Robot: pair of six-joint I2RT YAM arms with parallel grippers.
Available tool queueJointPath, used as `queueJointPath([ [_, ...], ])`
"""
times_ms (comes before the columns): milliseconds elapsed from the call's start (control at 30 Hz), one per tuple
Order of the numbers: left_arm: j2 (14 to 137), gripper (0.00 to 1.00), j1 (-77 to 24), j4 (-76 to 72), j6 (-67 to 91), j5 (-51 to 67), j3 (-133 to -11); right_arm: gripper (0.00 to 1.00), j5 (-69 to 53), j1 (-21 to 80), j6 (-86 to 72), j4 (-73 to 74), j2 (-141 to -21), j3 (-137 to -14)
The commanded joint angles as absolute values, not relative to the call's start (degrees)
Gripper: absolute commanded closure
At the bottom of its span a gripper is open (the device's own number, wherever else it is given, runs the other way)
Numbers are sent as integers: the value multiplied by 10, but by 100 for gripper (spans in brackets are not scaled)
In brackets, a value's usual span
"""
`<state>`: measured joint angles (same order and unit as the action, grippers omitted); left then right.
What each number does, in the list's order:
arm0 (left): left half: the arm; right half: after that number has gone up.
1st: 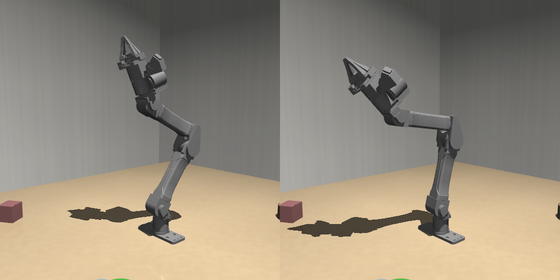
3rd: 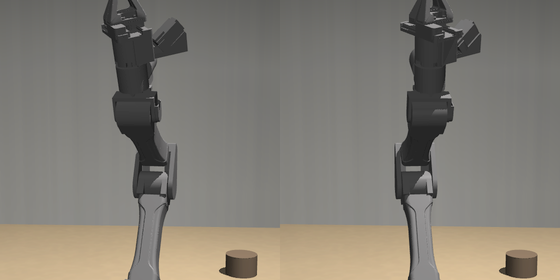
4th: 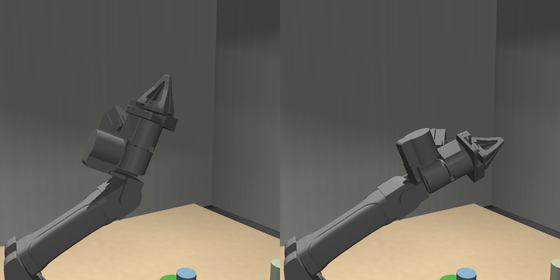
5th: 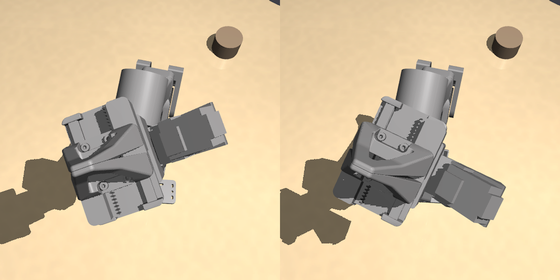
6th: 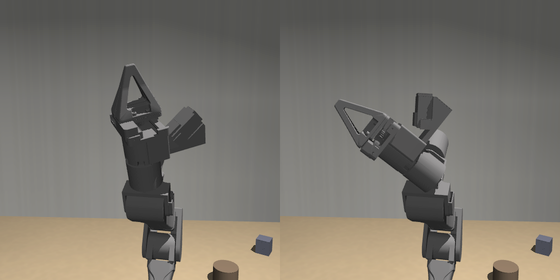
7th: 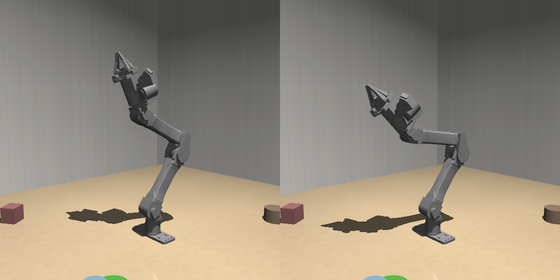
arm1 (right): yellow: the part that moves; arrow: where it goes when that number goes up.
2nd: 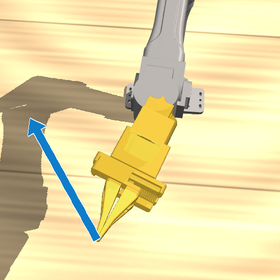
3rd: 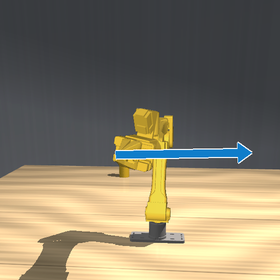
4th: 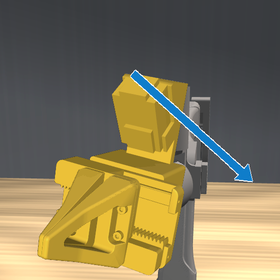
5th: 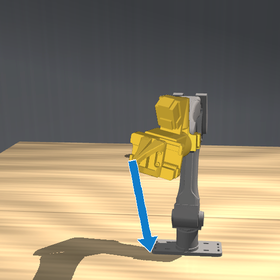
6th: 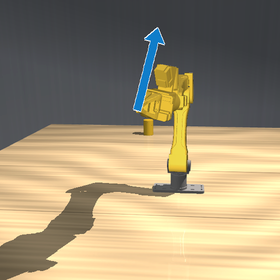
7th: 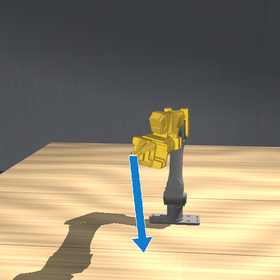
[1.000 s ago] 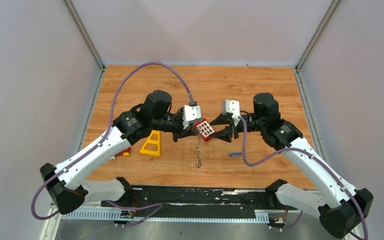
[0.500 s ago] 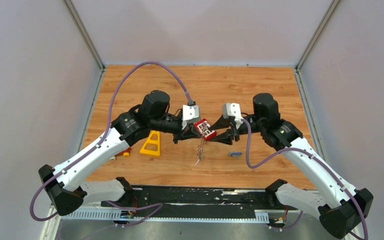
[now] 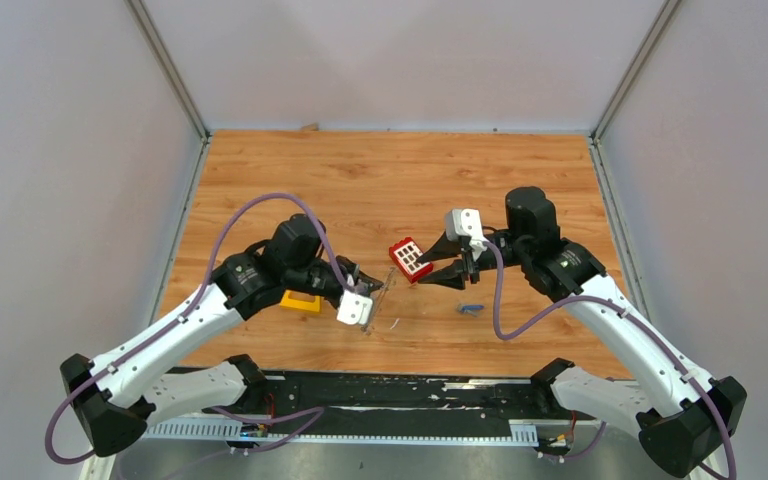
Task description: Put the keys on the keyring
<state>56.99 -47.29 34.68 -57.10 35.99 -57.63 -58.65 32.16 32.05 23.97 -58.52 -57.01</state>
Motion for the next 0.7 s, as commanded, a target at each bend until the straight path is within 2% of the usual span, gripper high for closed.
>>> queueJointPath([
  [0,549,100,-476,351,-744,373,-544,61,-602,321,330,234,-587,-567],
  [367,528,100,-477,333,-836,363,-490,63,-605,320,328,234,-607,-560],
  [667,517,100,-477,308,-820,383,-474,65,-616,326,319,226,-620,-555],
])
